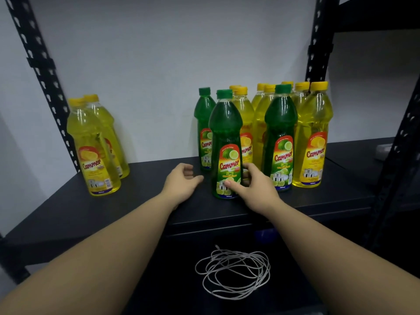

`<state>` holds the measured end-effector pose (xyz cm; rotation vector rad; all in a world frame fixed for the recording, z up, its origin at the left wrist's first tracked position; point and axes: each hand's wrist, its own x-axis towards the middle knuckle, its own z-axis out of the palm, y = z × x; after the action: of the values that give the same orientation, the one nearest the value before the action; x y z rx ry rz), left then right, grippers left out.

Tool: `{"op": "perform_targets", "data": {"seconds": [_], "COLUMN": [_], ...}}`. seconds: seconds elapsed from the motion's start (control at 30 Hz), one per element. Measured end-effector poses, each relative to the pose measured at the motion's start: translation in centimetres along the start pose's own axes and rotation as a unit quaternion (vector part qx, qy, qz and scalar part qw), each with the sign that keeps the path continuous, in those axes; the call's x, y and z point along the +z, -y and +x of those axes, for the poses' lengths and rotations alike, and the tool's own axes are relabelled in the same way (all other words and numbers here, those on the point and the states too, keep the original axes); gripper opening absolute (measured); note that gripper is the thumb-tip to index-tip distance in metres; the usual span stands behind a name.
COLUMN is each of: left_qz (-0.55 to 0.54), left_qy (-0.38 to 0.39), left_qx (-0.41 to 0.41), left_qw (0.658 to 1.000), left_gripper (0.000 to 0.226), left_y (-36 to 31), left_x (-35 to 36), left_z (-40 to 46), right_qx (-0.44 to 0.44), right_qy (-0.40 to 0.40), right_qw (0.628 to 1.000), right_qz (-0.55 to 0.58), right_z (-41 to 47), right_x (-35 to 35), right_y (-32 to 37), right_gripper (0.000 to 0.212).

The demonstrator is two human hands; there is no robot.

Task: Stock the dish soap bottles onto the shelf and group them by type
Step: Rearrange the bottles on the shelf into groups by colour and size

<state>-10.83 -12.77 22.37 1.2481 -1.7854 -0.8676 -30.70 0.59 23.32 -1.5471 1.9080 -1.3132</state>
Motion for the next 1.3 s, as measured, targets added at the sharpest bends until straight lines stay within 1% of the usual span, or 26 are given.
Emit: {"op": "perform_targets", "data": {"seconds": [0.07, 0.17, 0.23, 0.3, 0.37, 0.47, 0.53, 0.6, 0.67, 0.8, 0.9, 0.97, 1.07, 1.2, 1.3], "left_qz": [0.009, -0.001, -0.006, 0.003, 0.021, 0.022, 0.019, 0.026, 0.030, 0.033, 0.028, 0.028, 0.028, 0.034, 0.046], "left_qy": [-0.003, -0.004, -0.004, 0.004, 0.011, -0.013, -0.017, -0.015, -0.016, -0.003, -0.008, -0.008, -0.006, -0.012, -0.023], "left_qx": [0.002, 0.005, -0.005, -0.016, -0.016, -0.010, -0.006, -0.002, 0.000, -0.007, -0.002, 0.002, 0.004, -0.006, -0.020], "left_qw": [1.000, 1.000, 1.000, 1.000, 1.000, 1.000, 1.000, 1.000, 0.999, 0.999, 1.000, 1.000, 1.000, 0.999, 0.998], "left_gripper": [0.068, 0.083, 0.094, 0.098, 0.090, 0.066, 0.061, 0.061, 0.062, 0.075, 0.072, 0.069, 0.073, 0.084, 0.081], "left_y": [0.0, -0.5, -0.7, -0.8, -0.8, -0.8, -0.8, -0.7, -0.7, -1.0, -1.0, -1.0, -0.6, 0.6, 1.9], "left_x": [0.9, 2.1, 2.6, 3.1, 3.6, 3.8, 3.6, 3.5, 3.4, 3.7, 3.9, 3.9, 3.3, 0.7, -1.8], "left_z": [1.5, 3.8, 5.1, 6.2, 7.0, 7.3, 7.2, 7.1, 7.2, 7.6, 7.9, 7.9, 7.6, 7.1, 6.8], "right_qx": [-0.002, 0.004, 0.018, 0.024, 0.020, 0.018, 0.013, 0.007, 0.005, 0.006, 0.001, -0.002, 0.000, -0.001, -0.001], "right_qy": [0.006, 0.024, 0.038, 0.041, 0.042, 0.040, 0.038, 0.033, 0.028, 0.023, 0.025, 0.026, 0.029, 0.031, 0.028], "right_qw": [1.000, 0.999, 0.998, 0.997, 0.997, 0.997, 0.998, 0.999, 0.999, 1.000, 1.000, 1.000, 1.000, 0.999, 0.999], "right_qz": [0.009, 0.035, 0.051, 0.059, 0.060, 0.057, 0.045, 0.037, 0.026, 0.010, -0.005, -0.010, -0.009, -0.012, -0.024], "right_z": [0.0, 0.2, 0.6, 0.9, 1.1, 1.2, 1.0, 0.7, 0.5, 0.5, 0.6, 0.7, 0.9, 0.8, 0.7], "right_x": [0.1, -0.1, -0.1, 0.0, 0.1, 0.2, 0.3, 0.3, 0.4, 0.4, 0.5, 0.5, 0.5, 0.5, 0.5], "right_y": [-0.3, -0.6, -0.8, -1.1, -1.3, -1.5, -1.4, -1.2, -1.0, -0.8, -0.8, -0.9, -1.0, -1.0, -0.9], "right_gripper": [0.088, 0.090, 0.086, 0.084, 0.083, 0.083, 0.079, 0.071, 0.068, 0.063, 0.057, 0.061, 0.070, 0.077, 0.080]}}
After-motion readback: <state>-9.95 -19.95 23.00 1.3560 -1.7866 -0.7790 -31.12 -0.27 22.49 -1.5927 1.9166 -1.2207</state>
